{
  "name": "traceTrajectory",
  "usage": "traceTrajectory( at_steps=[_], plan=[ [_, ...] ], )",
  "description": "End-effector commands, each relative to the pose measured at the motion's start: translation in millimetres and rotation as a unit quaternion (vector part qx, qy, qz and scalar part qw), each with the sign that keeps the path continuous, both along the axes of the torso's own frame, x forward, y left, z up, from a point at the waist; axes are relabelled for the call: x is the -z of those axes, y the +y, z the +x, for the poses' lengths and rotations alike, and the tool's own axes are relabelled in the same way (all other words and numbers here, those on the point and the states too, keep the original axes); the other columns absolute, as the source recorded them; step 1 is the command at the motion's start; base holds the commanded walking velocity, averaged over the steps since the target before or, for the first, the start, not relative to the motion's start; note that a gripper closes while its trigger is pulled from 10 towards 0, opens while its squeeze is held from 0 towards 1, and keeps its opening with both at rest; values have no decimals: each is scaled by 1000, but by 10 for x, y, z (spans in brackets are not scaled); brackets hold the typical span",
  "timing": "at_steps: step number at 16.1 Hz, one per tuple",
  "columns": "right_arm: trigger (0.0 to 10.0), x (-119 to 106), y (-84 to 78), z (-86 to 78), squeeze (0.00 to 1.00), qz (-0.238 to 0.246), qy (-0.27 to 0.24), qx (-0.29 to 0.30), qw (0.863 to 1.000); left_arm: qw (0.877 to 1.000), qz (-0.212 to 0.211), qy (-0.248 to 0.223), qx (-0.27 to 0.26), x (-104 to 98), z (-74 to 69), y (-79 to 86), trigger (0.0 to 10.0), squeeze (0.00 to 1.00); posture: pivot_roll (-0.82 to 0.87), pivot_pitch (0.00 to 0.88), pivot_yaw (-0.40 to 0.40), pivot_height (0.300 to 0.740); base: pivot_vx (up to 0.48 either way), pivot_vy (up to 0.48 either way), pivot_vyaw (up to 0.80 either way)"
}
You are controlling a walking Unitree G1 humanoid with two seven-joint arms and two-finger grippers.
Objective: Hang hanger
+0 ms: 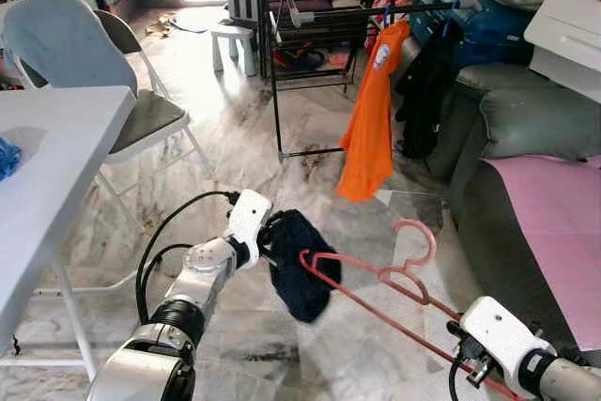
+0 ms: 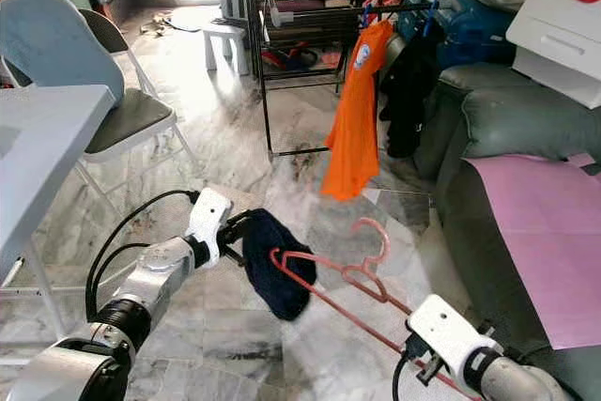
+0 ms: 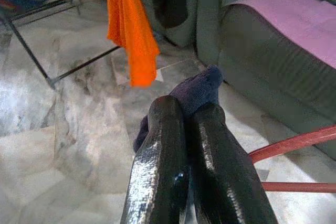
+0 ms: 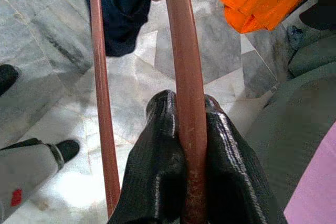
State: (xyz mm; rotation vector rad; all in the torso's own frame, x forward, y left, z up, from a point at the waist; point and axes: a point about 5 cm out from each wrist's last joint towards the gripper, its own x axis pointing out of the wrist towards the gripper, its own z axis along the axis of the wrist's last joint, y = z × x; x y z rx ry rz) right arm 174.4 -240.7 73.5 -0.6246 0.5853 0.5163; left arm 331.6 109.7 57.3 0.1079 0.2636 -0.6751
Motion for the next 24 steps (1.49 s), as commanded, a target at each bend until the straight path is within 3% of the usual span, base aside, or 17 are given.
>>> traceTrajectory(
  at_steps=[1, 4, 8, 18, 24],
  plan=[
    [10000, -14, 20, 4, 0, 7, -4, -3, 1000, 999, 10, -30, 9, -87, 35, 17, 10000, 0, -47, 0, 19, 740, 0, 0, 0],
    [10000, -47, 36, -138, 0, 30, 27, -16, 999, 998, 44, -42, -7, -119, 89, 73, 10000, 0, -58, 0, 32, 740, 0, 0, 0],
    [10000, -78, -94, -257, 0, 16, 58, -10, 998, 998, 45, -50, 1, -189, 137, 59, 10000, 0, -73, 0, 50, 740, 0, 0, 0],
    [10000, -32, -207, 42, 0, -48, 4, 11, 999, 998, 36, -51, 20, -193, 121, 32, 10000, 0, -56, 0, 42, 740, 0, 0, 0],
    [10000, 7, -219, 183, 0, -61, -22, 21, 998, 998, 29, -50, 32, -188, 104, 7, 10000, 0, -53, 0, 42, 740, 0, 0, 0]
  ],
)
